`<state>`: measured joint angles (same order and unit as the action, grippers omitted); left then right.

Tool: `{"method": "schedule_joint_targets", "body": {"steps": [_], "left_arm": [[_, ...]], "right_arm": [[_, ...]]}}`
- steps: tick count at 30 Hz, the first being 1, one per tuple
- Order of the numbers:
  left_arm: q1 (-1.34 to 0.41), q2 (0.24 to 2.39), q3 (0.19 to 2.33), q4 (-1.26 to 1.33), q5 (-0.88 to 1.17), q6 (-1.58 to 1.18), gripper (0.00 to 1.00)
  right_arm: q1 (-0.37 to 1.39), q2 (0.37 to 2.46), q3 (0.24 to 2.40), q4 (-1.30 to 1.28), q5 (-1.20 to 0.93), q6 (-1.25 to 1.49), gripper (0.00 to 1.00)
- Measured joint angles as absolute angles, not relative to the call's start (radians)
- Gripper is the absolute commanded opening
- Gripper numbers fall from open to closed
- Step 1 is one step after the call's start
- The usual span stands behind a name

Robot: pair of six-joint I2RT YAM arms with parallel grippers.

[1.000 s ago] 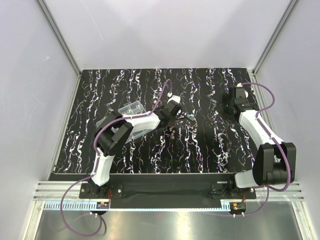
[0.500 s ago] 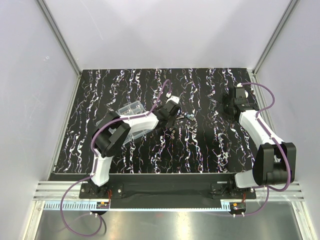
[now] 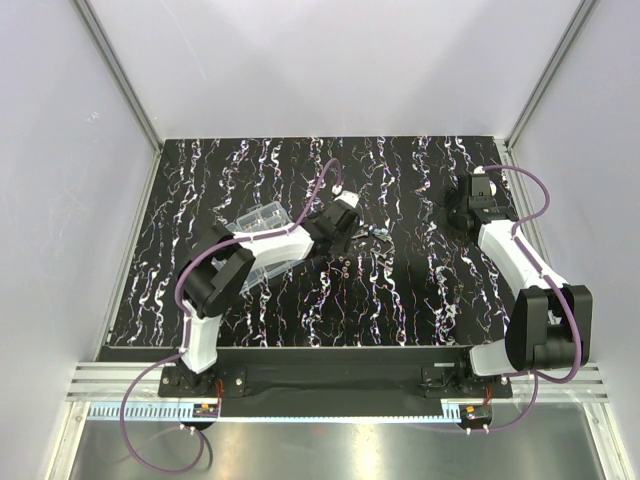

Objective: Sort the screws and nuts into containers

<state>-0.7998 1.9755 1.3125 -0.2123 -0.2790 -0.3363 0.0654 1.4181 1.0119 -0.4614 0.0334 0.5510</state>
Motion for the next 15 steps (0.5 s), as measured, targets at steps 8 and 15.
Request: {"method": "schedule_joint_targets", "body": {"steps": [8,15], "left_arm": [[-0.826,1.982,1.316,-0.236,-0.273,-0.337,0.49],[-0.843,2.028,1.353,-0.259,-0.280,-0.342,0.52]], "right_arm": [[0.065,1.418,1.012,-0.461,0.033,0.551,0.81],[0.065,1.418,1.011,-0.461,0.033,0.551,0.80]]}}
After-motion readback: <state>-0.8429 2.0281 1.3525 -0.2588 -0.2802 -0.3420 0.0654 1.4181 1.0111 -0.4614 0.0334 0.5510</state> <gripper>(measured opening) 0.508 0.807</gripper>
